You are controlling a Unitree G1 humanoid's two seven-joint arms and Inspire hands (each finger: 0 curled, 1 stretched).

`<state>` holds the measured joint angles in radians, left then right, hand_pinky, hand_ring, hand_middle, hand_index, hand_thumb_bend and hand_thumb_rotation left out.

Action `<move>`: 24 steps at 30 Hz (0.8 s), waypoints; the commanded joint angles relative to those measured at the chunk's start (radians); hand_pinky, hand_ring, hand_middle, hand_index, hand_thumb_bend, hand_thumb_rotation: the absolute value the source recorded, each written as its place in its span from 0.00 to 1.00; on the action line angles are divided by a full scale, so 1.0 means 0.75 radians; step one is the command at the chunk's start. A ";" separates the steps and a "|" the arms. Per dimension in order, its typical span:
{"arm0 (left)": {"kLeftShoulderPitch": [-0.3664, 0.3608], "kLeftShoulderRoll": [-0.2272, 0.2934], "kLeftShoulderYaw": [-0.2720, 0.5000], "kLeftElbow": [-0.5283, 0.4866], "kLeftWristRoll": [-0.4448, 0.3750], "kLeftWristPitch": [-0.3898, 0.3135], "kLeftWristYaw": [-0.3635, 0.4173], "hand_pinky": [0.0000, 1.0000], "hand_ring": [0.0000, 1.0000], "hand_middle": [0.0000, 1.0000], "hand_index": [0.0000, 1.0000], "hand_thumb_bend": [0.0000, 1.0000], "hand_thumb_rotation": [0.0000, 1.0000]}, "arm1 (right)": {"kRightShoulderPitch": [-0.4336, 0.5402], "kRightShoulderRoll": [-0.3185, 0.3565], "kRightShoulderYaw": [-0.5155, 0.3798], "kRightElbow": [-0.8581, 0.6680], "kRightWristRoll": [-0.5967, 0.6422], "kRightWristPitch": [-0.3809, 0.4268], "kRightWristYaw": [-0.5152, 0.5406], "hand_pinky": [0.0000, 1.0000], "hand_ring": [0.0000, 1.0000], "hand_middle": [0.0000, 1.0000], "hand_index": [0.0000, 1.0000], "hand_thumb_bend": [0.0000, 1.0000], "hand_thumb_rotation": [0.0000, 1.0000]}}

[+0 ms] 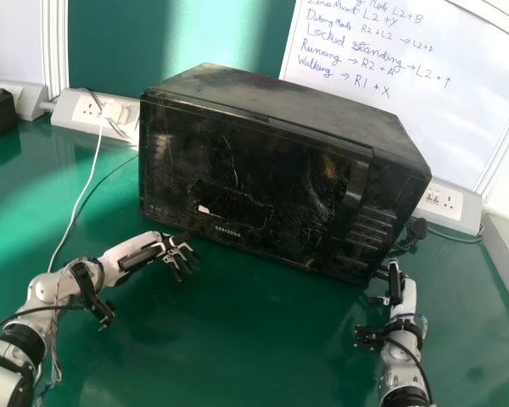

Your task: Open the door of oven

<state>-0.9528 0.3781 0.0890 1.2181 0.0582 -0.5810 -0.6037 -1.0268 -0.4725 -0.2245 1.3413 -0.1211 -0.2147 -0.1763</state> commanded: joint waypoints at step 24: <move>0.040 -0.032 0.085 -0.066 -0.216 0.123 -0.262 0.33 0.48 0.59 0.63 0.84 0.78 | 0.040 0.005 -0.002 -0.010 0.012 -0.010 0.002 0.34 0.45 0.64 0.64 0.59 0.92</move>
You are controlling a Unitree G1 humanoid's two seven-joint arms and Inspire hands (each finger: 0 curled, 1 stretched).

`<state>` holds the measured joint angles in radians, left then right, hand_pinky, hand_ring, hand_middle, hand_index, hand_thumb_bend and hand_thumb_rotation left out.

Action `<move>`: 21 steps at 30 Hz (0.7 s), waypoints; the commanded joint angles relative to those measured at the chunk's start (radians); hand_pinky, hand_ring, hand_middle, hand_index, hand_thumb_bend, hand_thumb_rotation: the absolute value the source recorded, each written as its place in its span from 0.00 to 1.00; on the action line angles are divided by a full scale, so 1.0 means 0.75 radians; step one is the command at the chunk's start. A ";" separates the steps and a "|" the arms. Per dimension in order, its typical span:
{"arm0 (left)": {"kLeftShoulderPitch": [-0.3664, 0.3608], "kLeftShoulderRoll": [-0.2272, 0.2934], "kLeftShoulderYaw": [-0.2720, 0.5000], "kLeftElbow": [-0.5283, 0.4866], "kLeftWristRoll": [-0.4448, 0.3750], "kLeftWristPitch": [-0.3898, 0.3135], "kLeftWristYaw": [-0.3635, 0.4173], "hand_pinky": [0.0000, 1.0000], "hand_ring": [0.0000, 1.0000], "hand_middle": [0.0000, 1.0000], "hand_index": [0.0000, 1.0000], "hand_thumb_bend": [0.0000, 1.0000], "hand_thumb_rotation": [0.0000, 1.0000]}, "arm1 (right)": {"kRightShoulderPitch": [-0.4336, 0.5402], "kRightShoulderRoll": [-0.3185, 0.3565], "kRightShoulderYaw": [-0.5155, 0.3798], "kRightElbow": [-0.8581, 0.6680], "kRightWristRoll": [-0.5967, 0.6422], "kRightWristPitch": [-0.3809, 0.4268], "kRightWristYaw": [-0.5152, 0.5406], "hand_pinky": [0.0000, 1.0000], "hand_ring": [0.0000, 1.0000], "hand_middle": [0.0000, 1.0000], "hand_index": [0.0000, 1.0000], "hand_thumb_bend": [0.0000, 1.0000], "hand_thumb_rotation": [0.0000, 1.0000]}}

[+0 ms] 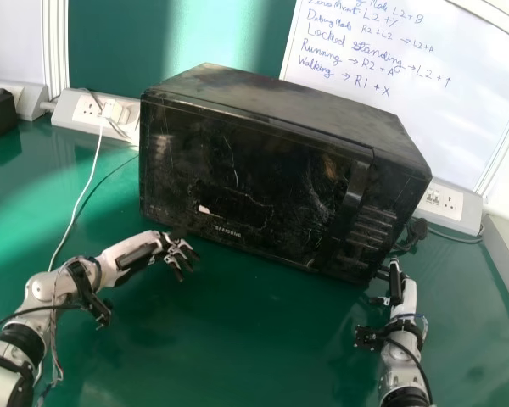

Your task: Open the door of oven

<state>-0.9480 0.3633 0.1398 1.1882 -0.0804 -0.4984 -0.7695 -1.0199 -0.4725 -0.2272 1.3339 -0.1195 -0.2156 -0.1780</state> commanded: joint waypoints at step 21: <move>0.256 -0.059 0.072 -0.575 -0.328 0.383 -0.196 0.46 0.78 0.87 0.85 0.88 0.89 | 0.050 0.001 0.022 -0.001 -0.010 -0.014 -0.005 0.36 0.47 0.67 0.67 0.61 0.98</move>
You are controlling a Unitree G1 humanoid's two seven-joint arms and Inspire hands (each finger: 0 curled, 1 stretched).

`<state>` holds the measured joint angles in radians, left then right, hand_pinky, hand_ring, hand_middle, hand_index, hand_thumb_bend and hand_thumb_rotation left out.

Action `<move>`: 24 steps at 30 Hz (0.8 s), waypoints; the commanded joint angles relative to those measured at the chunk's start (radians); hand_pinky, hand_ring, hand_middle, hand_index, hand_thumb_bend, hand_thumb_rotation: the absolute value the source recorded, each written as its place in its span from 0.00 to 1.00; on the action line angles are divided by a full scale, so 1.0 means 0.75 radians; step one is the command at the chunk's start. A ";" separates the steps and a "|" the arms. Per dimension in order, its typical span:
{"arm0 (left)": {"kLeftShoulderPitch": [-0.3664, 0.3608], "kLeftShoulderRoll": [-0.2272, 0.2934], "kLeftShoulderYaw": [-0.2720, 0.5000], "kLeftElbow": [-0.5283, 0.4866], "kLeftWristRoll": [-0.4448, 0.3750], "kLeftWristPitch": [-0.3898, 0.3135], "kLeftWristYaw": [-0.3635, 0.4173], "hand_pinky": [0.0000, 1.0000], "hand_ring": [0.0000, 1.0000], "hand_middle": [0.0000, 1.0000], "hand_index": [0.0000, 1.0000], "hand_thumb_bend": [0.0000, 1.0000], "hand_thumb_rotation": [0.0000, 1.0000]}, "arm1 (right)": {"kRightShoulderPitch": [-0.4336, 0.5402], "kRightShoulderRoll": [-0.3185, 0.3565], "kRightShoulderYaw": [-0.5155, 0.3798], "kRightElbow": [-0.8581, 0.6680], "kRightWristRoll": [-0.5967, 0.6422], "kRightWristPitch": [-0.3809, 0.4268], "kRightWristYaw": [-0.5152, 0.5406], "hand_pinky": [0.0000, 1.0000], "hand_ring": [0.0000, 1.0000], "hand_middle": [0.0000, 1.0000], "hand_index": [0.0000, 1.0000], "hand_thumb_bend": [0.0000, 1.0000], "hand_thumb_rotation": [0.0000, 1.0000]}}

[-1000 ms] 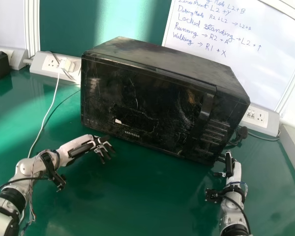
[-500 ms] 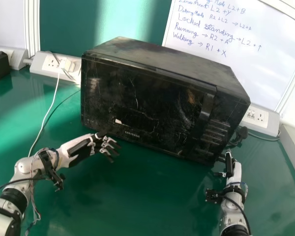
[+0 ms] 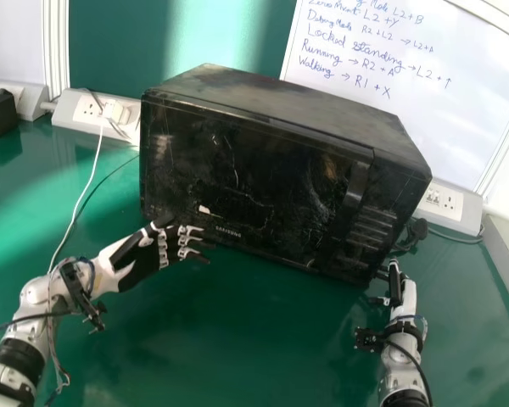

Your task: Open the door of oven

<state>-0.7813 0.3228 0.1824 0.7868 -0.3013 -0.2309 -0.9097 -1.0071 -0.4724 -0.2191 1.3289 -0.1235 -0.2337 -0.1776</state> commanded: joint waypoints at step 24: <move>0.185 -0.024 0.078 -0.356 -0.347 0.328 -0.162 0.52 0.92 0.98 0.90 0.96 0.88 | 0.060 0.013 -0.015 0.004 0.034 -0.017 0.014 0.34 0.44 0.66 0.67 0.56 0.92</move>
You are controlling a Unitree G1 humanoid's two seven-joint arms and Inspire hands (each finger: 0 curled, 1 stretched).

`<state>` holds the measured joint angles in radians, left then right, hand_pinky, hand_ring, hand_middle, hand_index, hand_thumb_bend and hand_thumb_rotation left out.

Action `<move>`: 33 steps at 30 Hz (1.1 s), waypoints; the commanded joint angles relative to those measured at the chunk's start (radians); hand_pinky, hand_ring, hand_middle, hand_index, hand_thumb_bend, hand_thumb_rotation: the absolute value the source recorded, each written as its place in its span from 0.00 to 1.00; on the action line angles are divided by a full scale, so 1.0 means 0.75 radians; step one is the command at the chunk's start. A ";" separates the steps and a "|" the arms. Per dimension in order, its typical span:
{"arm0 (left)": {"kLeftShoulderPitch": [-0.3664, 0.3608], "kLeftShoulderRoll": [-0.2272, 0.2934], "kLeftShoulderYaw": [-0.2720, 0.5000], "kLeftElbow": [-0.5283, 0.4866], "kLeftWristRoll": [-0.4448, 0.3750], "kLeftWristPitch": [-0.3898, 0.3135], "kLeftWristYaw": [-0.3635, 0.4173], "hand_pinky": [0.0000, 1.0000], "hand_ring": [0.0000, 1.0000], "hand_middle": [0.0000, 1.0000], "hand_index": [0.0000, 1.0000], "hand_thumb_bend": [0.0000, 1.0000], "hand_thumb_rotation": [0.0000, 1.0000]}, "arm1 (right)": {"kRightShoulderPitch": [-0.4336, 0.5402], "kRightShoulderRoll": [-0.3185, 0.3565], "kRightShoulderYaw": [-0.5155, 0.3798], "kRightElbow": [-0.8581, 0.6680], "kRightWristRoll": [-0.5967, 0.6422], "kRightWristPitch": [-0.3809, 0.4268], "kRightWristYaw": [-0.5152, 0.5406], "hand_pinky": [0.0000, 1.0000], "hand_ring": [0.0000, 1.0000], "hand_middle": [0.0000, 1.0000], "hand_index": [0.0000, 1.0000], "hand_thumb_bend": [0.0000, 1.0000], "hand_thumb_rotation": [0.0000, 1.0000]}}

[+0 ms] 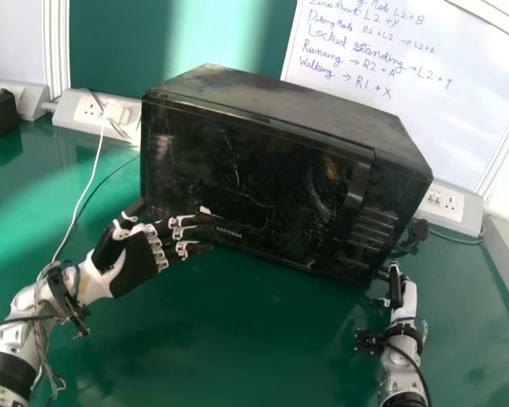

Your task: Open the door of oven

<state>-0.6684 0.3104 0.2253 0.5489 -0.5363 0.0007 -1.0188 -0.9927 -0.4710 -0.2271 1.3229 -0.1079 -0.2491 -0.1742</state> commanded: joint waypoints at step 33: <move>0.240 -0.036 0.060 -0.478 -0.210 0.371 0.197 0.79 1.00 1.00 1.00 1.00 0.87 | 0.077 0.020 0.019 0.013 0.003 -0.032 0.006 0.35 0.46 0.67 0.69 0.56 0.95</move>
<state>-0.5125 0.2849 0.2635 0.2183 -0.6883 0.2711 -0.8836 -0.9690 -0.4683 -0.2211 1.3195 -0.1014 -0.2853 -0.1709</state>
